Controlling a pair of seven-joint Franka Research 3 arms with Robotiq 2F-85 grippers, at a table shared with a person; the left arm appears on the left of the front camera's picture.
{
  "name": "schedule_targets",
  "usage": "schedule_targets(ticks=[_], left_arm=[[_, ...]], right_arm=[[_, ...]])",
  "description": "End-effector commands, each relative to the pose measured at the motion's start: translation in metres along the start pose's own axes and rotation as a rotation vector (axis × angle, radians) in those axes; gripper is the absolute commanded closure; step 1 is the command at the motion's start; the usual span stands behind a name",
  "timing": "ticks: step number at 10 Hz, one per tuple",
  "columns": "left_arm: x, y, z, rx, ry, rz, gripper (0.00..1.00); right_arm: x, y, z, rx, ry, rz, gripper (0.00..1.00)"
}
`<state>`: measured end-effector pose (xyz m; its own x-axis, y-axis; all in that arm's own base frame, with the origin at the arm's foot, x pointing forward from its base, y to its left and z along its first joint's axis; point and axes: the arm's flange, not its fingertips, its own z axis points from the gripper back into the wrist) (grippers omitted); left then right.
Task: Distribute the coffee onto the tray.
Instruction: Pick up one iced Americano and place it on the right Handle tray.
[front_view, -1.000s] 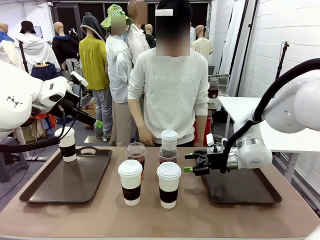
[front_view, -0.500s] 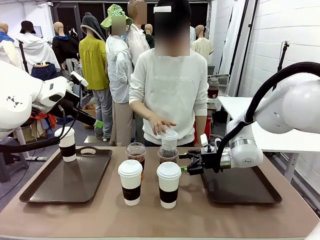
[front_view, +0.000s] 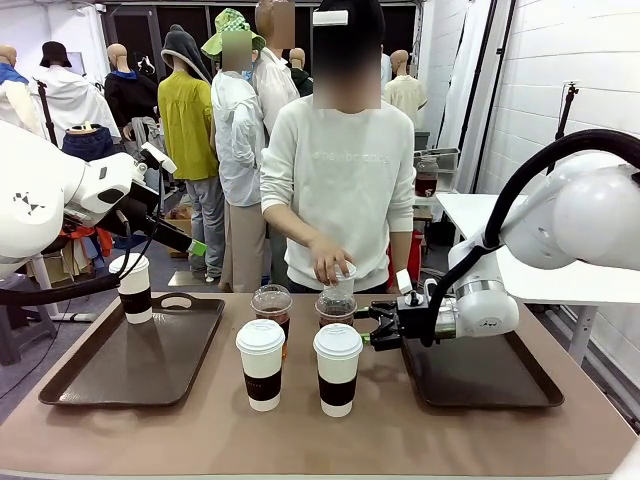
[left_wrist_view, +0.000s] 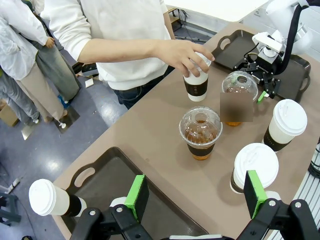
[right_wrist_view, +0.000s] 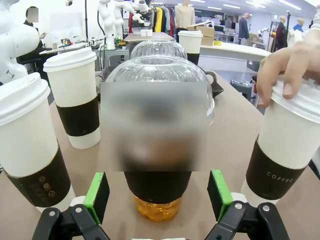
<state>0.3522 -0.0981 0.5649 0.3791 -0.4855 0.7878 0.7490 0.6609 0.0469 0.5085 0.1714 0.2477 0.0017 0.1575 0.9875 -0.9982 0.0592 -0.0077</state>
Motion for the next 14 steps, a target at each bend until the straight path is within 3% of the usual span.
schedule_targets(ticks=[1,14], left_arm=[[-0.001,0.001,0.0,-0.006,-0.002,-0.011,0.0],[-0.001,0.001,0.0,-0.006,-0.002,-0.011,0.0]], right_arm=[[0.0,-0.006,-0.003,0.022,-0.006,-0.011,0.0],[-0.011,-0.014,-0.041,0.095,-0.021,-0.077,0.0]])
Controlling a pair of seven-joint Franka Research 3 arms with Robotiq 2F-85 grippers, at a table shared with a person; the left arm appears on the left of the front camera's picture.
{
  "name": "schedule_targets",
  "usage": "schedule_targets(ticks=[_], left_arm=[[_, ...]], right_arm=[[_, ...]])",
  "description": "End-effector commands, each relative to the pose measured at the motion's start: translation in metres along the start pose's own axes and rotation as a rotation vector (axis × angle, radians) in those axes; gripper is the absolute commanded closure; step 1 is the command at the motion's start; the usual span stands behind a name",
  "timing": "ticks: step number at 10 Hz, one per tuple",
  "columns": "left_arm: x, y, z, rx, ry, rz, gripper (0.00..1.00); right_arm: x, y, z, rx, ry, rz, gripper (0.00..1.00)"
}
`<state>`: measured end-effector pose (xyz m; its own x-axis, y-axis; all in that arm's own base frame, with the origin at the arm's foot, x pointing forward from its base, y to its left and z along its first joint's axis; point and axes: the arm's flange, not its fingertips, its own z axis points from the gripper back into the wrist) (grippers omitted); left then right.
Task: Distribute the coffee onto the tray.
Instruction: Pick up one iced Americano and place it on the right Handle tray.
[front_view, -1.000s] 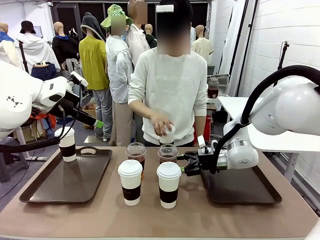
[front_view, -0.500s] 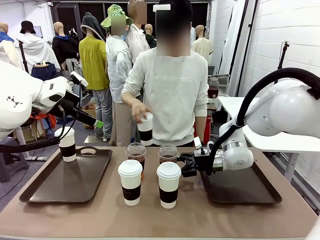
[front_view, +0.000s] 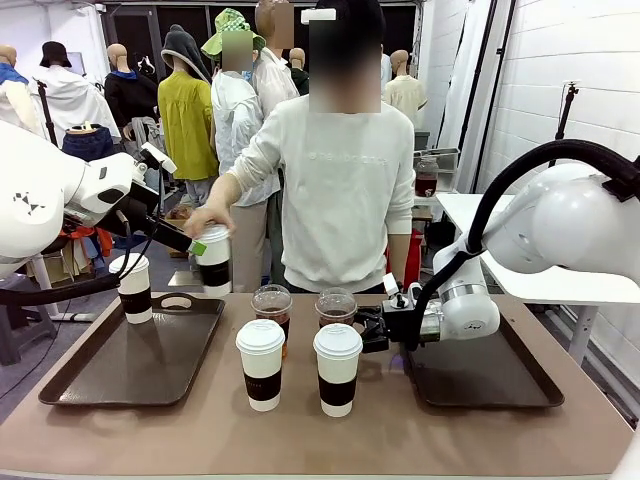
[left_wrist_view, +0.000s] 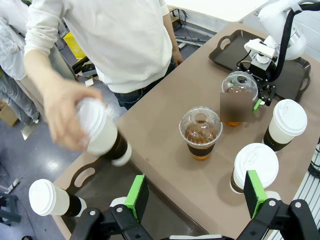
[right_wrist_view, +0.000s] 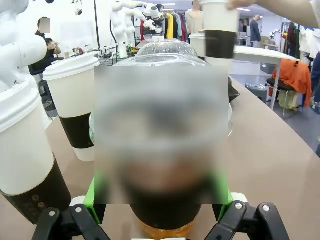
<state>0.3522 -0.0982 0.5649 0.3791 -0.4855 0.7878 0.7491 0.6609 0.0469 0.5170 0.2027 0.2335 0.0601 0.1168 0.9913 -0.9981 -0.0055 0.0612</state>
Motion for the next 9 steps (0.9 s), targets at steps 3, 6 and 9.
schedule_targets(ticks=[3,6,9], left_arm=[[-0.001,0.001,0.0,-0.006,-0.002,-0.011,0.0],[-0.001,0.001,0.0,-0.006,-0.002,-0.011,0.0],[-0.001,0.001,0.0,-0.006,-0.002,-0.011,0.0]], right_arm=[[-0.003,-0.012,-0.017,0.032,0.027,-0.031,0.0],[-0.001,-0.012,-0.022,0.036,0.019,-0.035,0.0],[-0.003,-0.01,-0.019,0.043,0.024,-0.047,0.31]])
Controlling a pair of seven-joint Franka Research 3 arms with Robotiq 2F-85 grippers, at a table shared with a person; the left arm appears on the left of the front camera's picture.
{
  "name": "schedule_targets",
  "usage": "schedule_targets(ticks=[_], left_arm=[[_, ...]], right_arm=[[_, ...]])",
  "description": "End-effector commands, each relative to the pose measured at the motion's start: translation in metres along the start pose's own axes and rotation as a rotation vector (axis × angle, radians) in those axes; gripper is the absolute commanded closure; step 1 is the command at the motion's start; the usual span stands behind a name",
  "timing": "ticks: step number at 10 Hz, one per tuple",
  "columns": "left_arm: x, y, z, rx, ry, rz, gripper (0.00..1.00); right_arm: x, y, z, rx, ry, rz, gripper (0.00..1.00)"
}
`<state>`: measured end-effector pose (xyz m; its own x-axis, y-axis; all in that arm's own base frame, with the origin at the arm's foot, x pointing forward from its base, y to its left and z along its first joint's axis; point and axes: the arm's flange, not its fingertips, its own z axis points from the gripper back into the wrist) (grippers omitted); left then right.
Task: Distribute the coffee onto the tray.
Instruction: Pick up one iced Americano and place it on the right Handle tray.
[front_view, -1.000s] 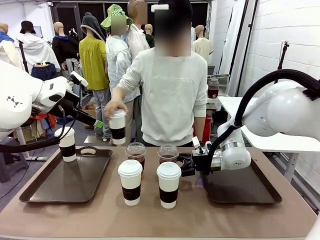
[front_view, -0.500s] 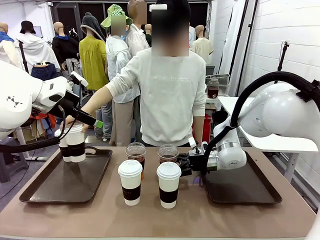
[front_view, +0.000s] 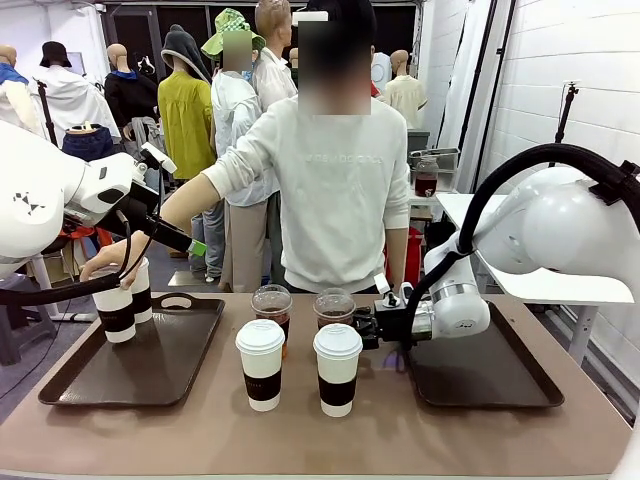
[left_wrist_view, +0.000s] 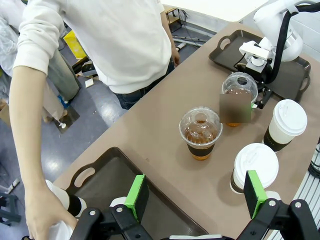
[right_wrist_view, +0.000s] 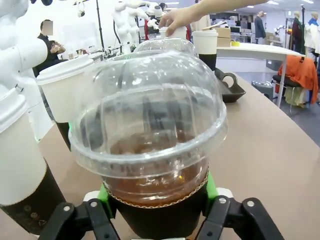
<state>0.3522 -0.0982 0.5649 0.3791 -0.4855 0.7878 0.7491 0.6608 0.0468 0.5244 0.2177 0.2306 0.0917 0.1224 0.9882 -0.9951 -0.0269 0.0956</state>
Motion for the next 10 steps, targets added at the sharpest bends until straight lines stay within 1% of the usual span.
schedule_targets(ticks=[1,3,5,7,8,10], left_arm=[[-0.001,0.001,0.0,-0.006,-0.002,-0.011,0.0],[-0.001,0.001,0.0,-0.006,-0.002,-0.011,0.0],[-0.001,0.001,0.0,-0.006,-0.002,-0.011,0.0],[-0.001,0.001,0.0,-0.006,-0.002,-0.011,0.0],[-0.001,0.001,0.0,-0.006,-0.002,-0.011,0.0],[-0.001,0.001,0.0,-0.006,-0.002,-0.011,0.0]], right_arm=[[-0.001,-0.002,-0.003,0.019,0.023,-0.011,0.31],[0.005,-0.002,-0.001,0.019,0.012,-0.023,0.31],[0.029,-0.002,0.015,0.002,-0.035,-0.04,0.31],[0.059,-0.002,0.041,-0.002,-0.078,-0.063,0.31],[0.077,-0.002,0.059,0.004,-0.072,-0.066,0.31],[0.099,-0.003,0.09,0.039,-0.024,-0.043,0.31]])
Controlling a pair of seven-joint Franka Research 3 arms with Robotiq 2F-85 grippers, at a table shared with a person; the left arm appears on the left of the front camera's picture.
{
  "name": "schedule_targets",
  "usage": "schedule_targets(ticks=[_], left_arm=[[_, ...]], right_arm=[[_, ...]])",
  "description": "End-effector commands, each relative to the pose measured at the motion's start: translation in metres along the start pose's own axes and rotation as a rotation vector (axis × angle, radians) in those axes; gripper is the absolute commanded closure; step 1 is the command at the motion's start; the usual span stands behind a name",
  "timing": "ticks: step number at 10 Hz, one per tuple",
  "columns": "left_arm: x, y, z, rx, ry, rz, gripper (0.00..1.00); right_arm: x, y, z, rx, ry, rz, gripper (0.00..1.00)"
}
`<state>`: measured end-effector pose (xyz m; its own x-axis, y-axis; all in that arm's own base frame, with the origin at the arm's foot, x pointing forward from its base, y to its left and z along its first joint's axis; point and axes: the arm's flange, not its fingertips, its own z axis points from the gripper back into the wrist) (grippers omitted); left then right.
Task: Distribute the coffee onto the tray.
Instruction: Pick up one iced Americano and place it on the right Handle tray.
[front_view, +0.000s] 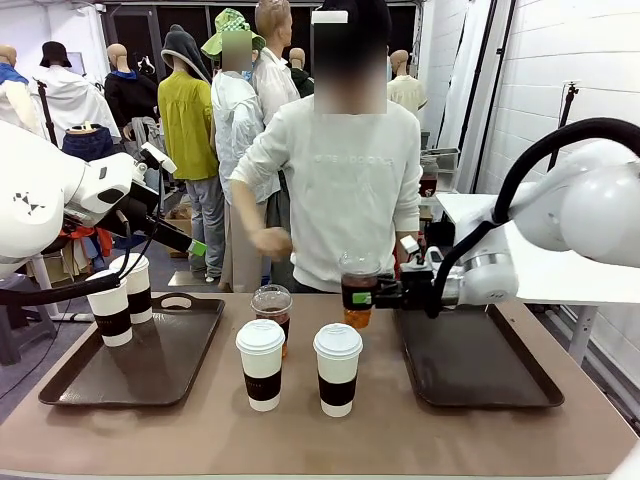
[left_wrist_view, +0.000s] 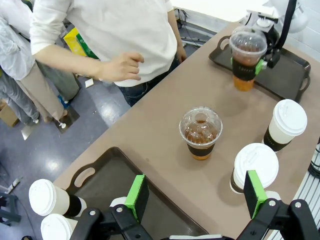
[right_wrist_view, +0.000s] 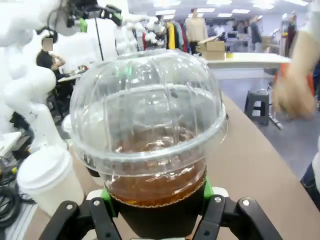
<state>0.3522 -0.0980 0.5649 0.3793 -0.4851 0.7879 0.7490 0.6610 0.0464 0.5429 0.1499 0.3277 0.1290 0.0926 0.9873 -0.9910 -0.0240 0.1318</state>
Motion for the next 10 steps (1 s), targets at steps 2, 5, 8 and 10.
schedule_targets(ticks=[2,5,8,10], left_arm=[[-0.001,0.001,0.0,-0.006,-0.002,-0.011,0.0],[-0.001,0.001,0.0,-0.006,-0.002,-0.011,0.0],[-0.001,0.001,0.0,-0.006,-0.002,-0.011,0.0],[-0.001,0.001,0.0,-0.006,-0.002,-0.011,0.0]], right_arm=[[0.022,0.008,0.037,0.092,0.088,-0.004,0.31],[0.022,0.012,0.044,0.089,0.075,0.025,0.31],[0.013,0.01,0.049,0.063,0.112,0.015,0.31],[0.013,0.01,0.049,0.063,0.112,0.015,0.31]])
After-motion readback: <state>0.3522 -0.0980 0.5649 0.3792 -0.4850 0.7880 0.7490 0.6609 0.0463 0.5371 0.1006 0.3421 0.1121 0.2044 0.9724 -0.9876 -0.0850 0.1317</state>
